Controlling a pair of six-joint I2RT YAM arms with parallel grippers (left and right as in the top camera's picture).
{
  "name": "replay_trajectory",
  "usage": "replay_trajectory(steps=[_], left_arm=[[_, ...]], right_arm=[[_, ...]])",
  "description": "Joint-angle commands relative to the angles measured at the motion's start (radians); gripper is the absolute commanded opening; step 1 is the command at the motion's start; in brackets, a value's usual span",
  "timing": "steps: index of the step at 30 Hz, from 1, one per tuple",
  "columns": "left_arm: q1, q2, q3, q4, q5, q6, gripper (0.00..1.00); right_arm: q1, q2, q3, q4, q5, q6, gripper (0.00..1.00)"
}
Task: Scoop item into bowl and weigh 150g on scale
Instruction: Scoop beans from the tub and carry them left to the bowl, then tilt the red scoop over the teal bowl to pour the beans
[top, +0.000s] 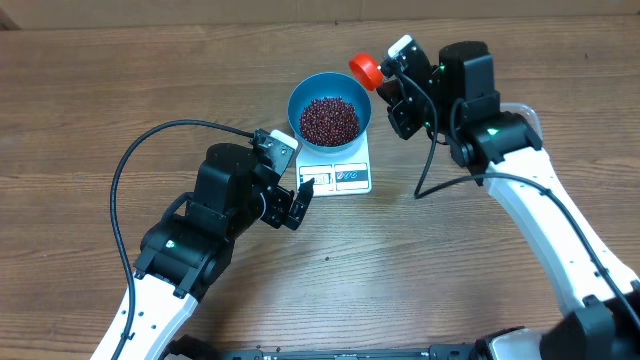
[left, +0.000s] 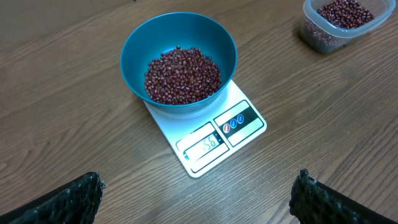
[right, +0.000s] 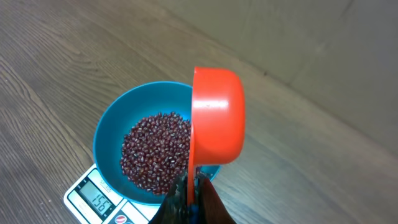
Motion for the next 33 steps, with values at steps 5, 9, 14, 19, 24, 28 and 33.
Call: replay_trajectory(steps=[5, 9, 14, 19, 24, 28, 33], left_arm=[[0.002, 0.006, 0.021, 0.001, 0.006, -0.01, 0.99], [0.002, 0.006, 0.021, 0.001, 0.006, -0.01, 1.0], [0.002, 0.006, 0.021, 0.001, 0.006, -0.01, 1.0], [0.002, 0.006, 0.021, 0.001, 0.006, -0.01, 0.99], [0.002, 0.006, 0.021, 0.001, 0.006, -0.01, 0.99], [0.002, 0.006, 0.021, 0.0, 0.006, -0.01, 0.99], [0.002, 0.006, 0.021, 0.001, 0.006, -0.01, 0.99]], right_arm=[[0.087, 0.108, 0.008, 0.053, 0.007, 0.045, 0.04], [0.127, 0.152, 0.008, 0.074, 0.071, 0.046, 0.04], [0.134, 0.205, 0.008, 0.076, 0.093, 0.046, 0.04], [0.134, 0.249, 0.008, 0.08, 0.127, 0.045, 0.04], [0.134, 0.256, 0.008, 0.082, 0.165, 0.041, 0.04], [0.134, 0.264, 0.007, 0.08, 0.192, 0.037, 0.04], [0.134, 0.285, 0.006, 0.073, 0.194, 0.007, 0.04]])
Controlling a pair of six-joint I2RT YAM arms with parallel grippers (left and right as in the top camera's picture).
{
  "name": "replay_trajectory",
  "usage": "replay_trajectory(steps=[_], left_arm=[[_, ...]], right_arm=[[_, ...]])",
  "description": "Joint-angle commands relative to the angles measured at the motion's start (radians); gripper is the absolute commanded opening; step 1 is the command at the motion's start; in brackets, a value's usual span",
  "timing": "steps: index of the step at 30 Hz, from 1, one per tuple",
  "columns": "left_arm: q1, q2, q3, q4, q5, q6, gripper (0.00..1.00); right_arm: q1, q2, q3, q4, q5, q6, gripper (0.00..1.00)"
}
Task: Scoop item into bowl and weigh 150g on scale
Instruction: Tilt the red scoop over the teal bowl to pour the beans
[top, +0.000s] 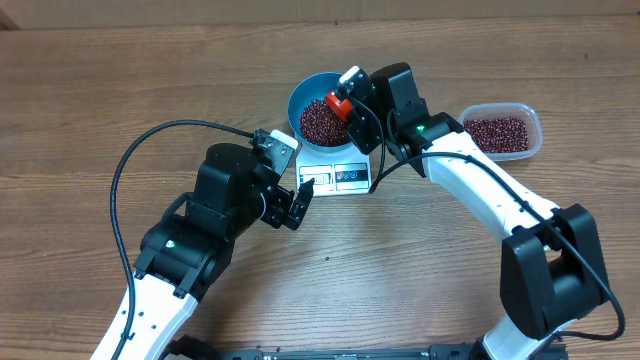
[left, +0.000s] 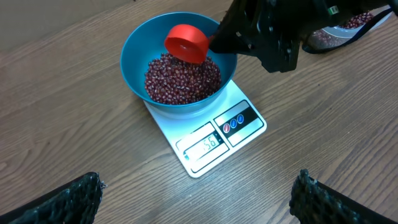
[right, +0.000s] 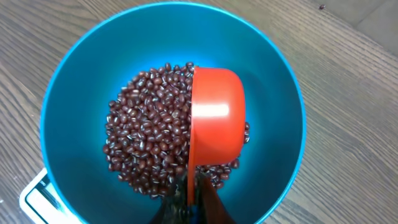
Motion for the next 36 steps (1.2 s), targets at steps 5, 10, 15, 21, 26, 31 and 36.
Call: replay_trajectory(steps=[5, 10, 15, 21, 26, 31, 36], left_arm=[[0.002, 0.006, 0.021, 0.001, 0.006, -0.01, 0.99], [0.002, 0.006, 0.021, 0.001, 0.006, -0.01, 1.0], [0.002, 0.006, 0.021, 0.001, 0.006, -0.01, 1.0], [0.002, 0.006, 0.021, 0.001, 0.006, -0.01, 1.0], [0.002, 0.006, 0.021, 0.001, 0.006, -0.01, 1.0], [0.002, 0.006, 0.021, 0.001, 0.006, -0.01, 1.0], [0.002, 0.006, 0.021, 0.001, 0.006, -0.01, 1.0]], right_arm=[[-0.002, 0.023, 0.006, -0.027, 0.019, -0.022, 0.04], [-0.002, 0.024, 0.006, -0.07, -0.027, -0.022, 0.04], [-0.002, 0.023, 0.006, -0.068, -0.166, -0.014, 0.03], [-0.005, 0.023, 0.006, -0.014, -0.281, 0.041, 0.03], [-0.024, 0.023, 0.006, 0.042, -0.282, 0.138, 0.04], [-0.09, 0.023, 0.006, 0.082, -0.368, 0.258, 0.04], [-0.157, 0.023, 0.006, 0.095, -0.566, 0.285, 0.04]])
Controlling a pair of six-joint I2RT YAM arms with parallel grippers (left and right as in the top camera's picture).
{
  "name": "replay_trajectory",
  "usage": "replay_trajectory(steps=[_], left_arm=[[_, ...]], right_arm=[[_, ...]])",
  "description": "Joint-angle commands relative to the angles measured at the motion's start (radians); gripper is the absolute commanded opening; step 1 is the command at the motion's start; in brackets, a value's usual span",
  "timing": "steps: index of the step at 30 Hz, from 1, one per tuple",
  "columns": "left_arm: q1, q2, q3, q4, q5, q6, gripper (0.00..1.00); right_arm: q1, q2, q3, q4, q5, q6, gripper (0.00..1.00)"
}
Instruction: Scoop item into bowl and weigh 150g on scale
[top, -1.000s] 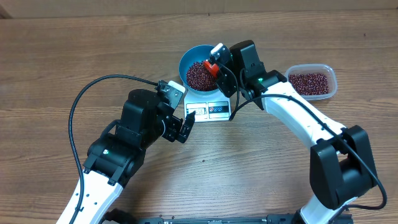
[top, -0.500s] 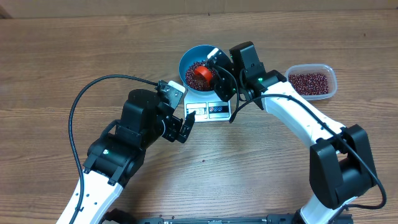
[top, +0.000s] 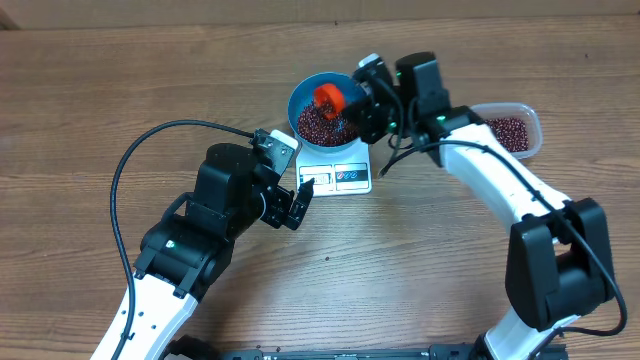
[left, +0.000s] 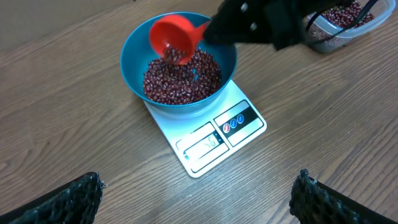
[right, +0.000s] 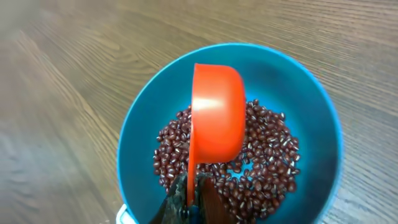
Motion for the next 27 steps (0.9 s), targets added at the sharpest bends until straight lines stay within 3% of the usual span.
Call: replay_trajectory(steps=[1, 4, 27], left_arm=[[0.002, 0.006, 0.021, 0.001, 0.006, -0.01, 0.99], [0.002, 0.006, 0.021, 0.0, 0.006, -0.01, 1.0], [0.002, 0.006, 0.021, 0.001, 0.006, -0.01, 0.99]], right_arm=[[-0.05, 0.008, 0.006, 0.015, -0.214, 0.05, 0.04], [-0.084, 0.008, 0.006, 0.012, -0.29, 0.051, 0.04], [-0.103, 0.008, 0.006, 0.011, -0.291, 0.064, 0.04]])
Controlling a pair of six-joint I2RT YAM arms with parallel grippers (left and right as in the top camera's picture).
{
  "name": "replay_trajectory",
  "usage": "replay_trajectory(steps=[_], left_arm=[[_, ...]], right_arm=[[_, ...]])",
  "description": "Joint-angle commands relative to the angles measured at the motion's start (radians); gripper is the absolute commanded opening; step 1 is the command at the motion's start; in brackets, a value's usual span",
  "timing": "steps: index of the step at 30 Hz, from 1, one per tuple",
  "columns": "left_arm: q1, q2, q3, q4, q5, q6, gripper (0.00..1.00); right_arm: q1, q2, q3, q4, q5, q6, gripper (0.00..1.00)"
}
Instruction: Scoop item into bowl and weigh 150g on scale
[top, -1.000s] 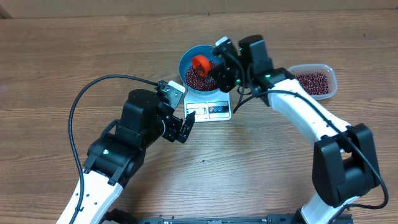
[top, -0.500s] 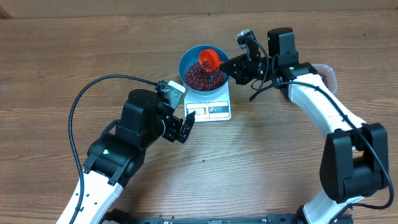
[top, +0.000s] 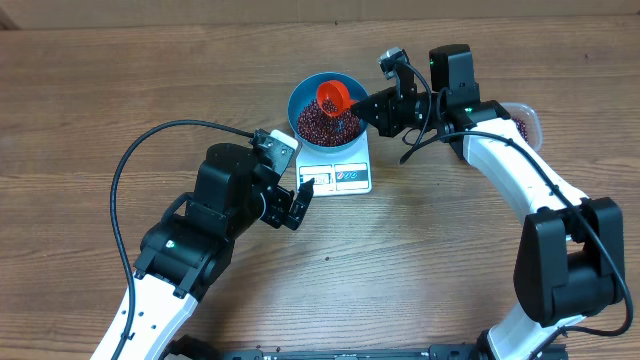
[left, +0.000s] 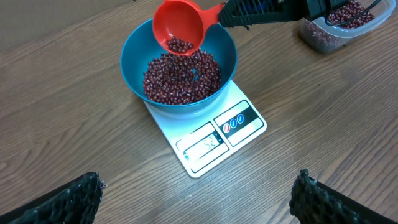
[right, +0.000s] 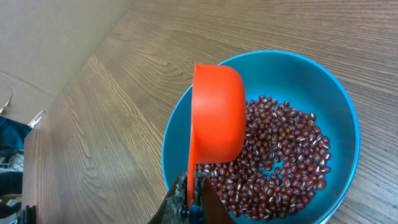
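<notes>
A blue bowl (top: 303, 97) of red beans sits on a white scale (top: 345, 176); its display (left: 205, 144) is lit but unreadable. My right gripper (right: 194, 205) is shut on the handle of an orange scoop (top: 333, 97), held over the bowl's back rim. The scoop (left: 180, 26) holds some beans and hangs above the bowl (left: 134, 59) in the left wrist view. My left gripper (left: 198, 196) stays open over bare table in front of the scale, its fingertips (left: 62, 199) wide apart.
A clear tub of red beans (left: 339, 22) stands to the right of the scale, partly behind my right arm in the overhead view. A black cable (top: 140, 155) loops across the table left of my left arm.
The scoop has risen out of the beans and now hangs over the bowl's back rim with some beans in it. The left arm has not moved.
The scoop first hung behind and right of the bowl, and the scale read about 156. Then it was down on the beans in the bowl. Then it sat tilted among the beans with some inside. Now it is lifted over the rim, carrying beans.
</notes>
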Motion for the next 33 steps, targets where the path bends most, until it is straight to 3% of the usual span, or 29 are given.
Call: replay_trajectory(steps=[1, 15, 22, 27, 33], left_arm=[[0.002, 0.006, 0.021, 0.001, 0.006, -0.01, 1.0], [0.002, 0.006, 0.021, 0.001, 0.006, -0.01, 0.99], [0.002, 0.006, 0.021, 0.001, 0.006, -0.01, 1.0], [0.002, 0.006, 0.021, 0.001, 0.006, -0.01, 0.99], [0.002, 0.006, 0.021, 0.001, 0.006, -0.01, 1.0]], right_arm=[[-0.004, 0.008, 0.006, 0.007, -0.013, 0.003, 0.04], [-0.001, 0.008, 0.006, 0.007, 0.17, -0.009, 0.04], [0.016, 0.008, 0.006, 0.0, 0.19, -0.131, 0.04], [0.036, 0.009, 0.005, -0.013, 0.311, -0.137, 0.04], [0.068, 0.025, 0.005, -0.021, 0.318, -0.163, 0.04]])
